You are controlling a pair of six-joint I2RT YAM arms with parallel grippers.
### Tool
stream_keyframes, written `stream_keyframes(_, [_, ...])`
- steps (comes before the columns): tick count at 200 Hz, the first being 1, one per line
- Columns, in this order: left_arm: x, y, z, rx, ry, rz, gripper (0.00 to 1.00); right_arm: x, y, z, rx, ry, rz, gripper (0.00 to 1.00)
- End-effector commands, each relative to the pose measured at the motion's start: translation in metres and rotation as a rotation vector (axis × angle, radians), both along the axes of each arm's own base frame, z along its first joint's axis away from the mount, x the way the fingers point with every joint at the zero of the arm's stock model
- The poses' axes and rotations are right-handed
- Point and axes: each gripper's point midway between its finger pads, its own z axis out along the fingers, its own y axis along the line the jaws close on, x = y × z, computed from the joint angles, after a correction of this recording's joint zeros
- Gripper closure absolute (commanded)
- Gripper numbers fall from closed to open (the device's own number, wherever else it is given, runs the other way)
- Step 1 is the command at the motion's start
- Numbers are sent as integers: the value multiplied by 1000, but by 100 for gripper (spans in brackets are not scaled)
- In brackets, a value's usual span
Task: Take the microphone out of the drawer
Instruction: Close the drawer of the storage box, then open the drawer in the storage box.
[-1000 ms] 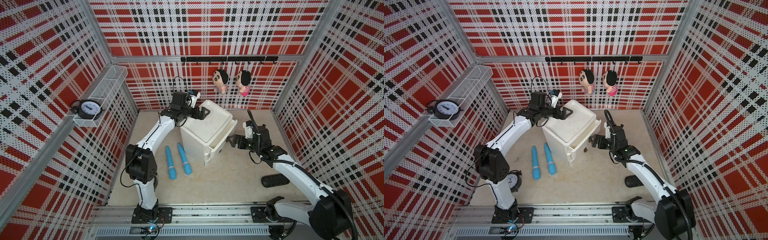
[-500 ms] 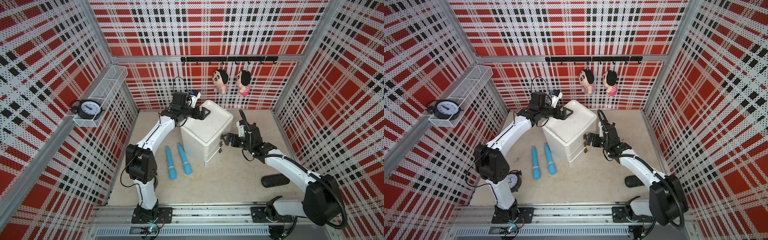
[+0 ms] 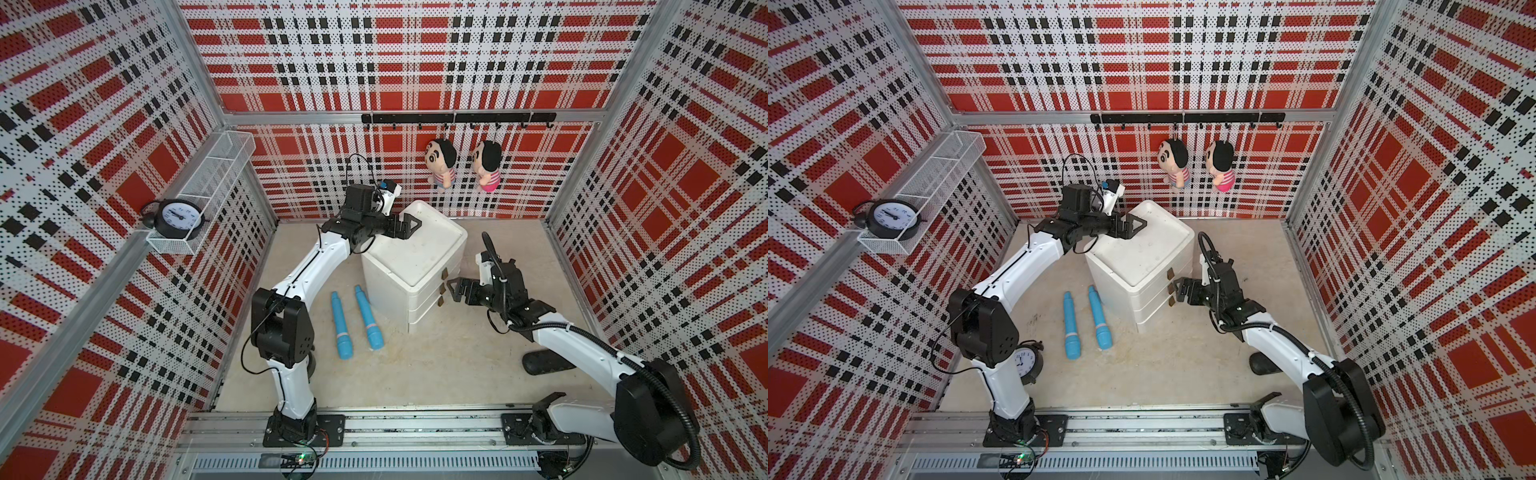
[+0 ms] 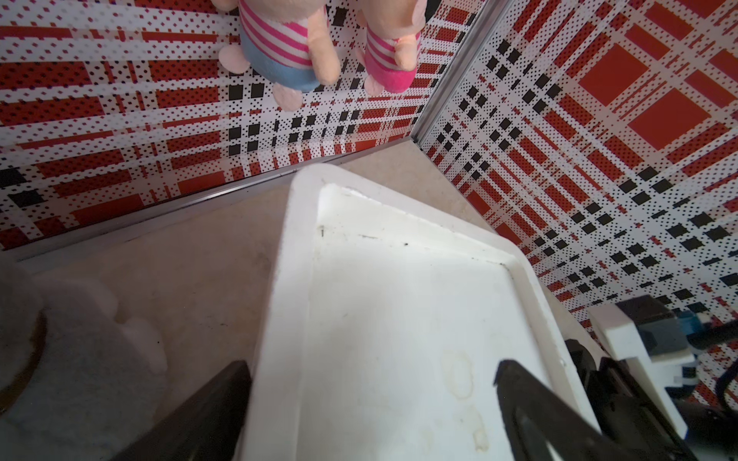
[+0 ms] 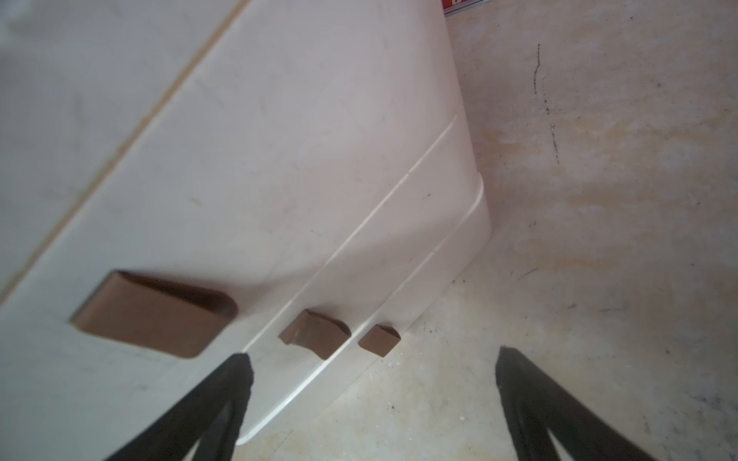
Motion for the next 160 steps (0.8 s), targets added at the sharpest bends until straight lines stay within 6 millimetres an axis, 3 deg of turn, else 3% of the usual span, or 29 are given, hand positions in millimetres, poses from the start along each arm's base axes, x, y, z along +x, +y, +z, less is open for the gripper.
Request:
stream_keyframes(1, [-20,-13,-4,-36,60,-71,2,-2,0,8,-4,-126,53,4])
stream_keyframes(84, [-20,-11,-4,-33,59,-65,2,-24,16,-8,-43,-350,267,21])
stream_keyframes(160, [-20,-12,-6,-34,64,-67,2,-23,25,-10,-27,-507,320,43])
